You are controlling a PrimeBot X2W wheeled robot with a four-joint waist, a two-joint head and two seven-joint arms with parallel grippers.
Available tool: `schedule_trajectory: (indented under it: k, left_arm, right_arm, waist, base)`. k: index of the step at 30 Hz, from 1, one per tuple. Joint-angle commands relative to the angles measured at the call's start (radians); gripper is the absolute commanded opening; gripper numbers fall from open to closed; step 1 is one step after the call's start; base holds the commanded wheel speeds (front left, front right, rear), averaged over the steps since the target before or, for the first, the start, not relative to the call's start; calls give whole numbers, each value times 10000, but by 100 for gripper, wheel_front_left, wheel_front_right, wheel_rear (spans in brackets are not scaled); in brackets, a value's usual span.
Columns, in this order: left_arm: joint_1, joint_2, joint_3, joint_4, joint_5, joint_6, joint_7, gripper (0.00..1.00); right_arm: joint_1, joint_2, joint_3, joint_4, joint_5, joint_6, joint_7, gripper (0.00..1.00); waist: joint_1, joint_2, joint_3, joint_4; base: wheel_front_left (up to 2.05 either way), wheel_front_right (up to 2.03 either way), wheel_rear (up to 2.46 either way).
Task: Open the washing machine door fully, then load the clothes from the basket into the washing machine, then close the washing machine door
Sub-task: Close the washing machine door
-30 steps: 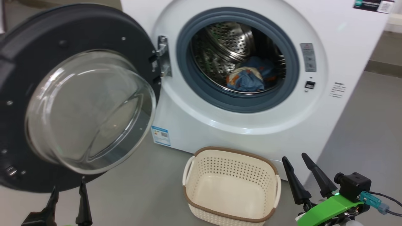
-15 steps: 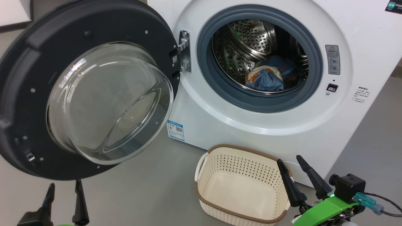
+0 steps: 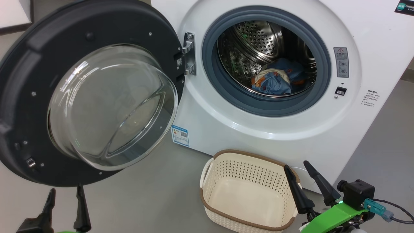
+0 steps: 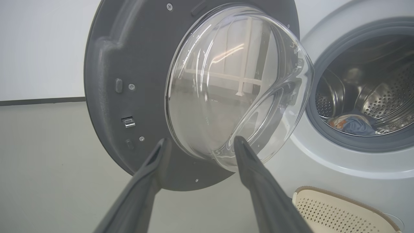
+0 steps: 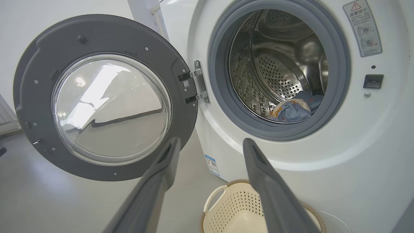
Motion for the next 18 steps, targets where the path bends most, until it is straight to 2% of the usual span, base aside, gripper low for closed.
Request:
schedule_trajectory:
  k: [1, 13, 14, 15, 16, 18]
  left_arm:
    - [-205, 150, 327, -312, -66, -4, -36, 100]
    - [-298, 221, 418, -344, -119, -65, -36, 100]
    - [-331, 251, 447, -396, -130, -74, -36, 81]
    - [-367, 280, 475, -458, -151, -87, -36, 45]
    - [-407, 307, 500, -542, -186, -107, -36, 0]
    - [-470, 390, 516, -717, -229, -147, -36, 0]
  right_arm:
    - [-259, -63, 194, -213, 79, 98, -49, 100]
    - [-244, -67, 200, -204, 124, 98, -49, 100]
    - [-243, -73, 200, -205, 129, 98, -49, 100]
    - [-241, -77, 198, -207, 134, 98, -49, 100]
    - [-238, -81, 195, -208, 138, 98, -49, 100]
    - [-222, -76, 189, -213, 135, 98, -49, 100]
  waist:
    - [0, 0, -5, -4]
    - [0, 0, -35, -27]
    - [0, 0, -40, -30]
    - [0, 0, -46, -35]
    - [0, 0, -54, -41]
    - [0, 0, -76, -57]
  base:
    - [0, 0, 0]
    - [0, 0, 0]
    - [0, 0, 0]
    - [0, 0, 0]
    - [0, 0, 0]
    - [0, 0, 0]
